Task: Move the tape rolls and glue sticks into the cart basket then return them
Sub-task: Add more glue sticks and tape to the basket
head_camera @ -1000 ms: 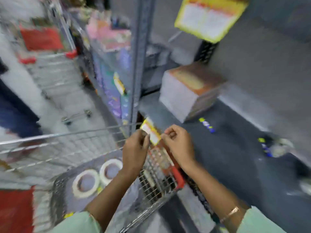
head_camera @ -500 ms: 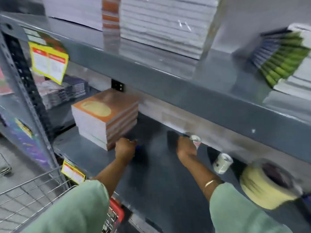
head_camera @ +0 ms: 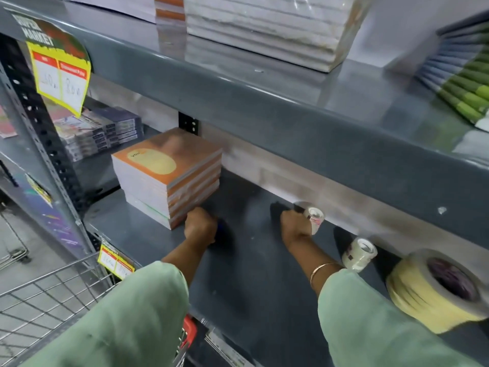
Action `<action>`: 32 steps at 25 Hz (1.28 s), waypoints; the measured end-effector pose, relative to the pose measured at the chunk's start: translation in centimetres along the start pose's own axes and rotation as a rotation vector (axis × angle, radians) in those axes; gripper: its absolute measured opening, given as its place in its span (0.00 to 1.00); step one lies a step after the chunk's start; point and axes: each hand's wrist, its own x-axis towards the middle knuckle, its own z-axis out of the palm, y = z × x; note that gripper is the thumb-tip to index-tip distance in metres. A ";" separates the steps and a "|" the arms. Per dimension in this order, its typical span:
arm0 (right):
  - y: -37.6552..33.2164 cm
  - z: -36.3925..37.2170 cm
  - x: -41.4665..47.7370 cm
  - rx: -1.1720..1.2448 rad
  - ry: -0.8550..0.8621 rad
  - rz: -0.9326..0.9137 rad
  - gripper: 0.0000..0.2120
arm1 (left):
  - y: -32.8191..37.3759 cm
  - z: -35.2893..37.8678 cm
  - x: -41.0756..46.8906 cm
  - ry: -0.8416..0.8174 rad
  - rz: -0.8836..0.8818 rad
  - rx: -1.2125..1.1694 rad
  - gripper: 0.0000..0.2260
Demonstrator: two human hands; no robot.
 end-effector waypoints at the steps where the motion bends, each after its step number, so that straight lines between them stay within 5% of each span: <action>1: -0.1 0.0 0.0 -0.003 0.012 0.001 0.16 | -0.1 0.0 0.0 -0.004 0.000 0.016 0.10; 12: -0.8 -0.1 -1.5 -0.136 -0.047 0.009 0.15 | -0.4 -0.3 -1.0 -0.014 0.035 -0.004 0.06; 21: -8.7 -3.6 -6.2 0.362 -0.096 -0.114 0.17 | -1.9 -2.7 -4.0 0.098 0.128 -0.061 0.13; 29: -23.9 1.5 -17.0 0.538 -0.316 -0.500 0.09 | -16.7 -13.7 -9.6 0.495 -0.143 -0.305 0.02; 32: -29.4 7.2 -21.5 0.498 -0.481 -0.535 0.09 | -24.8 -17.0 -10.9 0.534 -0.320 -0.269 0.15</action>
